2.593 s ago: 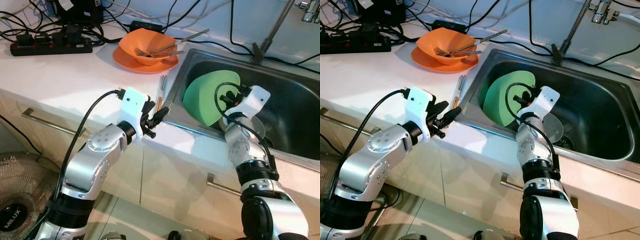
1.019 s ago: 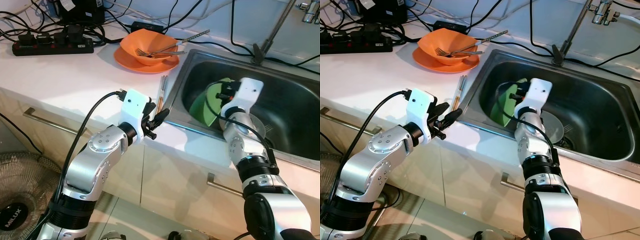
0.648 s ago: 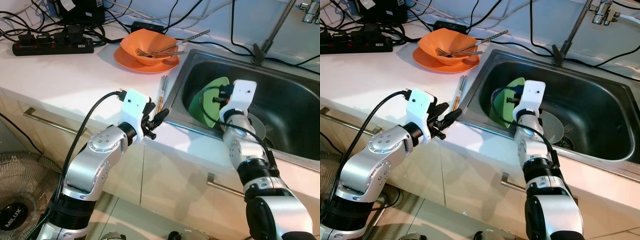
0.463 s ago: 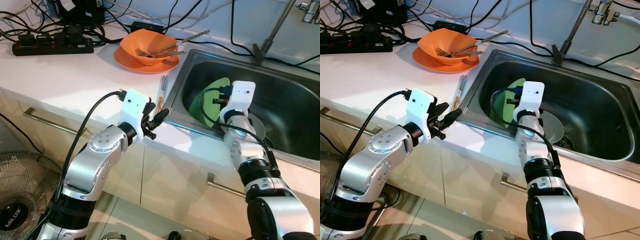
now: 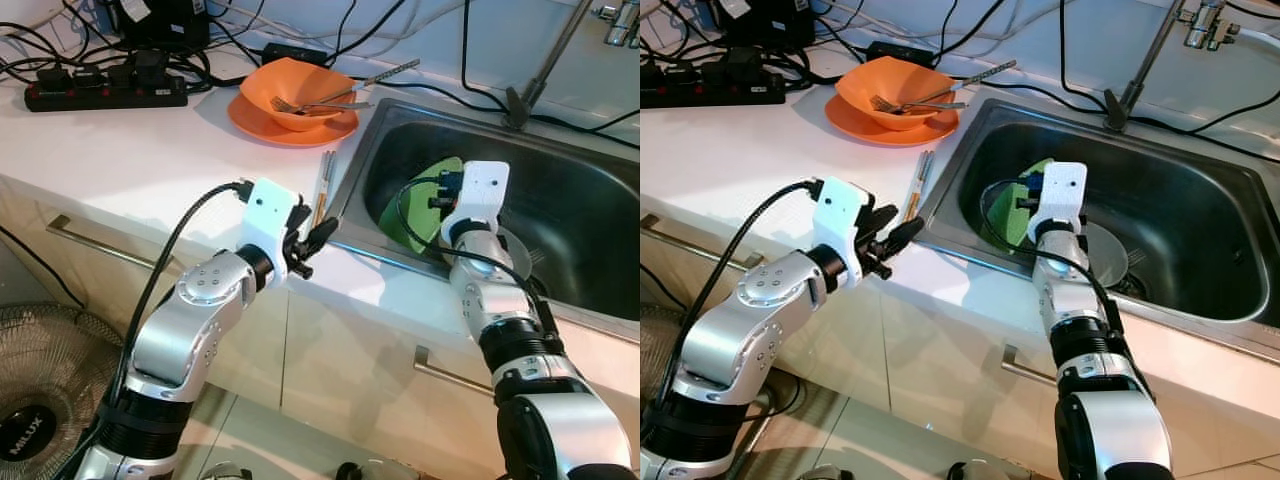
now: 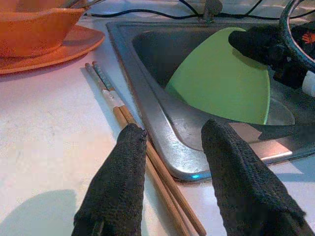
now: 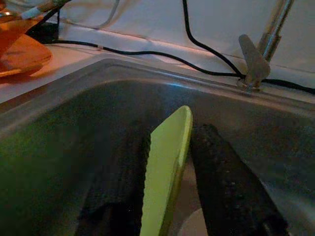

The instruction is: Kitchen organization

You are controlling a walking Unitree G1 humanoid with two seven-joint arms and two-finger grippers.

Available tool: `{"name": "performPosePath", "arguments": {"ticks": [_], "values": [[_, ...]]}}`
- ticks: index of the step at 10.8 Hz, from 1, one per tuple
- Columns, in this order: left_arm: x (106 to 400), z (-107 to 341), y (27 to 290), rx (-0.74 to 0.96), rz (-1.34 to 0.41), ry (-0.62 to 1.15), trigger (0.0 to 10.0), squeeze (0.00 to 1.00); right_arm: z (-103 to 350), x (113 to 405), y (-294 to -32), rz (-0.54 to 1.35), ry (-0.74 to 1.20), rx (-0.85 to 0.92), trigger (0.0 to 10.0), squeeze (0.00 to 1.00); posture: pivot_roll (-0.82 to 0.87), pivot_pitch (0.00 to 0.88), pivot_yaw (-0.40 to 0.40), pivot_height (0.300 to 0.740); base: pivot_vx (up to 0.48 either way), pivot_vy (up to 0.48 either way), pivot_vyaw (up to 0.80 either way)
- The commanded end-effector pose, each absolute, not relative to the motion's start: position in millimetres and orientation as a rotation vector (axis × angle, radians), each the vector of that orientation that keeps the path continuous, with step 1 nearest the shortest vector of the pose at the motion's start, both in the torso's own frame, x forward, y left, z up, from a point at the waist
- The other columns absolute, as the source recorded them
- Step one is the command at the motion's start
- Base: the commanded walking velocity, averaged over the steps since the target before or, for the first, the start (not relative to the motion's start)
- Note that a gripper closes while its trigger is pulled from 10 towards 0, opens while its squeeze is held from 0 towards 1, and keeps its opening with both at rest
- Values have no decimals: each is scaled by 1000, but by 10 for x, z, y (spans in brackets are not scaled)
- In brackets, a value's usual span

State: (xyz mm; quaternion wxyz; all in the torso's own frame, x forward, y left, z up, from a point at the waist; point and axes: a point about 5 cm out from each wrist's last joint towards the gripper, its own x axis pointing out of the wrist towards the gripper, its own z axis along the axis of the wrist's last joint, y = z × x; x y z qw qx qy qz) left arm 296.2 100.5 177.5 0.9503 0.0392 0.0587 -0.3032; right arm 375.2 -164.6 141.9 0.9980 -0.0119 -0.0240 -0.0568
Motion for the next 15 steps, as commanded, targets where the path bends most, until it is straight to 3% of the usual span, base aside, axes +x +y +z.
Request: {"name": "performPosePath", "arguments": {"ticks": [1, 9, 13, 15], "values": [[2943, 1757, 984, 79, -632, 130, 10000, 0, 1399, 3741, -1685, -132, -40, -11, 10000, 0, -21, 67, -110, 740, 0, 0, 0], [2944, 1743, 984, 76, -629, 135, 10000, 0, 1484, 3731, -1890, -226, -88, -110, 10000, 0, -25, 68, -109, 740, 0, 0, 0], [2951, 1748, 1006, 81, -618, 132, 10000, 0, 1466, 3726, -1783, -186, -83, -94, 10000, 0, -25, 66, -109, 740, 0, 0, 0], [3017, 1763, 1124, 114, -554, 117, 10000, 0, 1507, 3636, -1452, -34, -102, 14, 10000, 0, -27, 67, -110, 740, 0, 0, 0]]}}
